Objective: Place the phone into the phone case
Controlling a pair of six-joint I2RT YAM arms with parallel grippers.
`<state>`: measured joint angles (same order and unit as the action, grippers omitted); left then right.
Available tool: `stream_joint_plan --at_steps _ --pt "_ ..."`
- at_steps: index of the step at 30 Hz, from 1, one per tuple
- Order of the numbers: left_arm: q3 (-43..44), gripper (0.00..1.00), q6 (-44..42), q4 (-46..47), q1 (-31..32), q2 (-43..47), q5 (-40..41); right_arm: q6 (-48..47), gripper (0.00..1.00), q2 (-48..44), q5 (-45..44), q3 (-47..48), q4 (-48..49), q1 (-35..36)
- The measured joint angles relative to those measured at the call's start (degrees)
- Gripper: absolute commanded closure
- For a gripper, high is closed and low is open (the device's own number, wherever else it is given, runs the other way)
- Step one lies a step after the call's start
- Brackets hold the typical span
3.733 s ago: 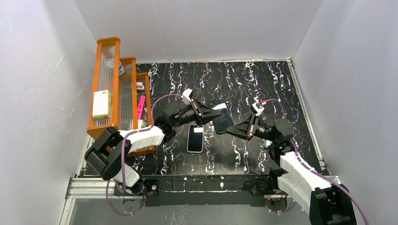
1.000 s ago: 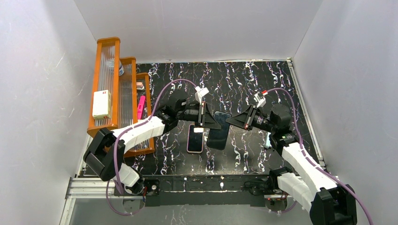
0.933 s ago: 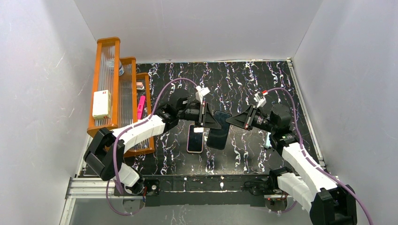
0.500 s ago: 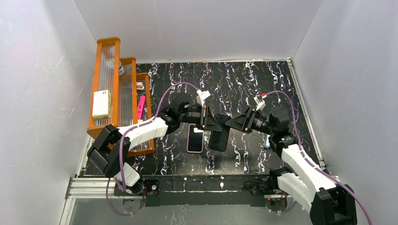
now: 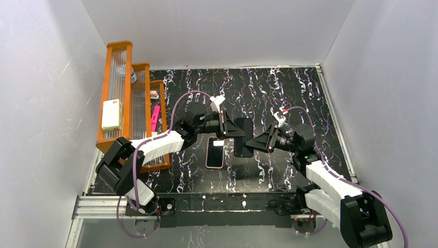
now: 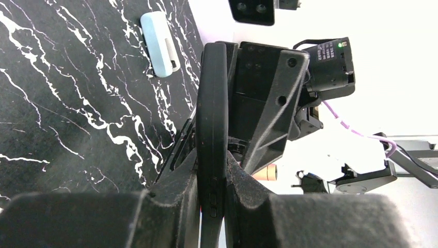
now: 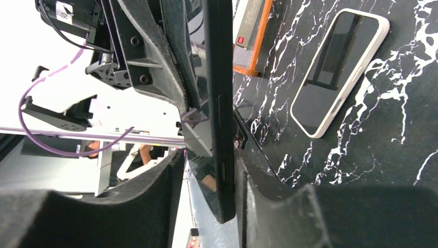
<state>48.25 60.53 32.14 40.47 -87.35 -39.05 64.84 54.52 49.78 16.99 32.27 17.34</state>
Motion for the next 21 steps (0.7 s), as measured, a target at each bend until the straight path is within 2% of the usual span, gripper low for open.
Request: stream_joint_plan --at_steps 2,6,8,10,14,17,18,21 --pt "0.0 0.91 0.6 0.8 0.0 0.0 0.1 0.7 0.77 0.3 0.2 0.0 1.4 0.0" --pt "0.0 0.58 1.2 2.0 -0.4 0.0 0.2 1.9 0.99 1.4 0.5 0.0 3.5 0.0" --pt "-0.1 0.49 1.0 1.7 -0.4 0.0 1.0 2.3 0.99 1.8 0.5 0.1 5.0 0.3" --pt "-0.1 0.45 0.5 1.6 -0.4 0.2 1.3 3.0 0.99 2.8 0.5 0.1 5.2 0.4" --pt "0.1 0.45 -3.7 -4.4 -0.4 1.6 3.2 4.0 0.99 3.5 -1.1 0.0 4.7 0.3" --pt "1.3 0.49 -8.2 -11.6 -0.4 3.1 5.9 4.2 0.99 3.5 -2.5 0.0 4.5 0.3" --pt "1.7 0.53 -9.5 -13.4 -0.4 3.7 6.7 4.2 0.99 3.5 -2.9 0.0 4.3 0.3" --pt "2.1 0.75 -12.4 -17.9 -0.4 5.1 8.6 4.2 0.99 4.2 -3.8 0.0 3.8 0.3"
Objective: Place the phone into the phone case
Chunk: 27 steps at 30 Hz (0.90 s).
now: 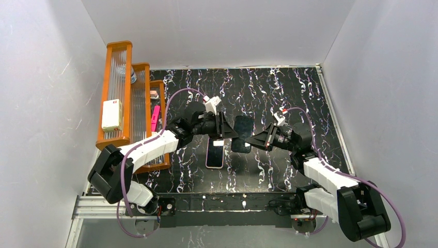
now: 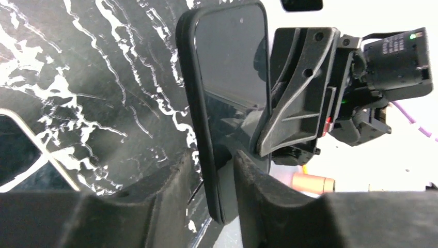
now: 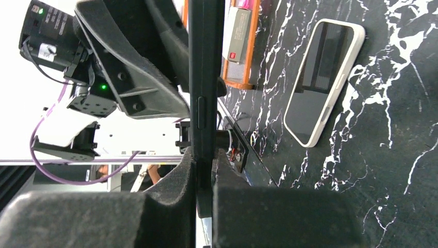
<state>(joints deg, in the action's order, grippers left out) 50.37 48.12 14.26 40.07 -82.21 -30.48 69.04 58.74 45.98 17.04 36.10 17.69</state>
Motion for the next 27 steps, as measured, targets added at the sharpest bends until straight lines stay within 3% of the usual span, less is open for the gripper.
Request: stream_joint_plan --at_steps 3,6,8,10,12,27 --pt "0.1 0.84 -2.5 -3.9 0.0 0.5 1.8 -0.1 0.99 1.7 -1.0 0.0 -0.5 0.0" --pt "0.2 0.85 -4.9 -7.2 0.0 0.6 3.9 -0.4 0.99 3.1 -1.9 0.0 -2.7 0.0" --pt "0.2 0.77 -6.1 -9.0 0.0 0.7 5.1 -0.8 0.99 3.5 -2.4 0.1 -3.8 0.0" --pt "0.2 0.59 -7.5 -11.2 0.0 0.9 6.4 -1.6 0.99 3.7 -2.8 0.5 -5.3 0.0" --pt "0.2 0.51 -9.1 -13.7 0.0 1.4 7.8 -2.6 0.99 4.1 -3.2 1.0 -6.6 0.0" --pt "2.7 0.31 -18.4 -26.2 0.0 10.8 17.0 -14.6 0.99 19.7 -6.2 6.7 -22.3 0.1"
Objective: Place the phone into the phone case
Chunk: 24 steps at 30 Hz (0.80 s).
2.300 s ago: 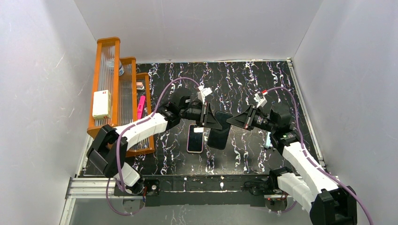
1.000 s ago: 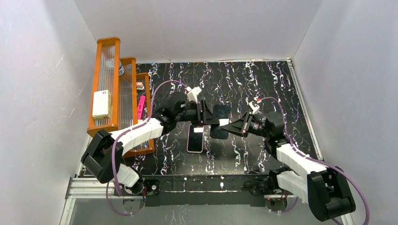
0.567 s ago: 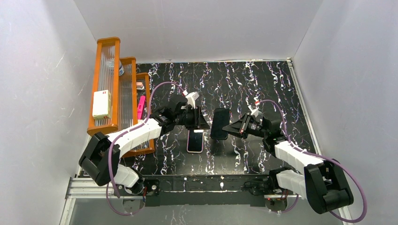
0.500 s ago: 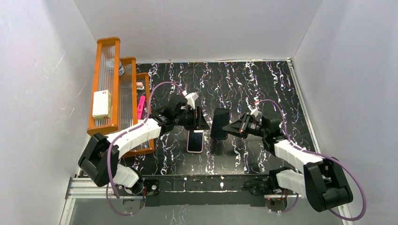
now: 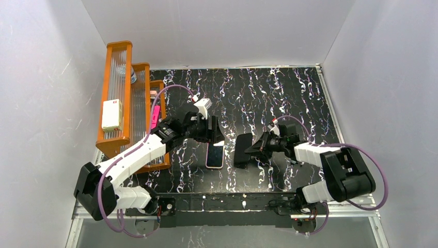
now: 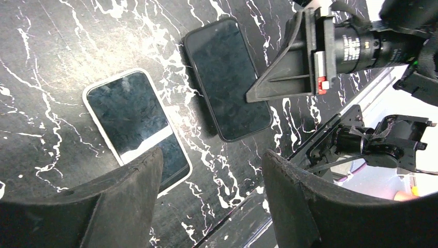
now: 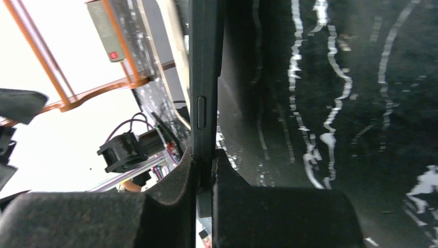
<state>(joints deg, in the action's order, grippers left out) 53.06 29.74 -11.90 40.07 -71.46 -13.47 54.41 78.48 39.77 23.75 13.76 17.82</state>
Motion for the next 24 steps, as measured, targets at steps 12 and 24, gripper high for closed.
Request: stream_joint_plan --at_steps 12,24 --pt "0.0 0.31 -1.5 -1.3 0.0 1.1 1.1 -10.0 0.99 3.8 -6.8 5.9 -11.6 3.3" --pt "0.4 0.31 -1.7 -1.9 0.0 1.1 1.1 -11.4 0.74 3.7 -8.3 7.0 -13.9 3.8"
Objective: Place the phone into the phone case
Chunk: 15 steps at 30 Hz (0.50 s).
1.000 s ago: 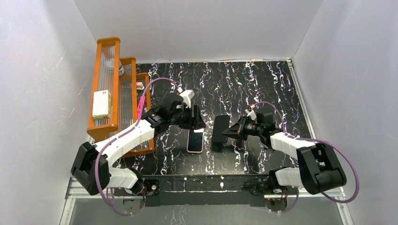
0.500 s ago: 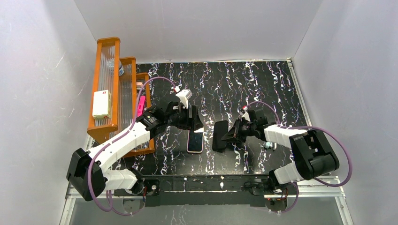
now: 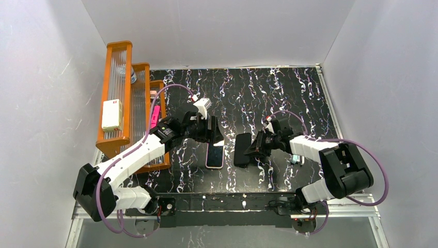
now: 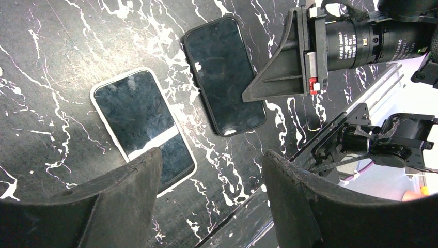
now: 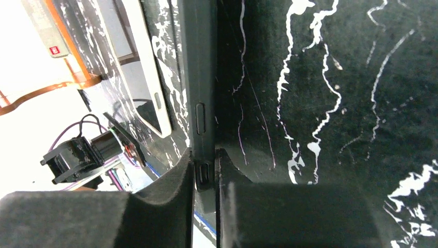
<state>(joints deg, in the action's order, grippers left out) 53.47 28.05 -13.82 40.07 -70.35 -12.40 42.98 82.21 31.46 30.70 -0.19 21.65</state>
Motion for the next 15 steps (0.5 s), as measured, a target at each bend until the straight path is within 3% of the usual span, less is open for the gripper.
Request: stream_joint_plan --at_steps 6,9,12,15 --pt "1.0 0.3 0.0 -0.4 0.0 0.2 0.3 -0.9 0.51 -0.1 -7.7 2.2 -7.6 0.7" --pt "1.0 0.29 -0.3 -1.1 0.0 0.7 1.0 -1.4 0.45 -2.2 -11.4 4.2 -12.1 0.5" --pt "1.4 0.29 -0.5 -1.8 0.0 1.3 1.5 -2.2 0.54 -3.9 -13.6 6.3 -15.6 0.5" --pt "2.0 0.28 -0.5 -2.1 0.0 2.0 1.9 -3.0 0.79 -5.6 -13.6 7.8 -17.1 0.6"
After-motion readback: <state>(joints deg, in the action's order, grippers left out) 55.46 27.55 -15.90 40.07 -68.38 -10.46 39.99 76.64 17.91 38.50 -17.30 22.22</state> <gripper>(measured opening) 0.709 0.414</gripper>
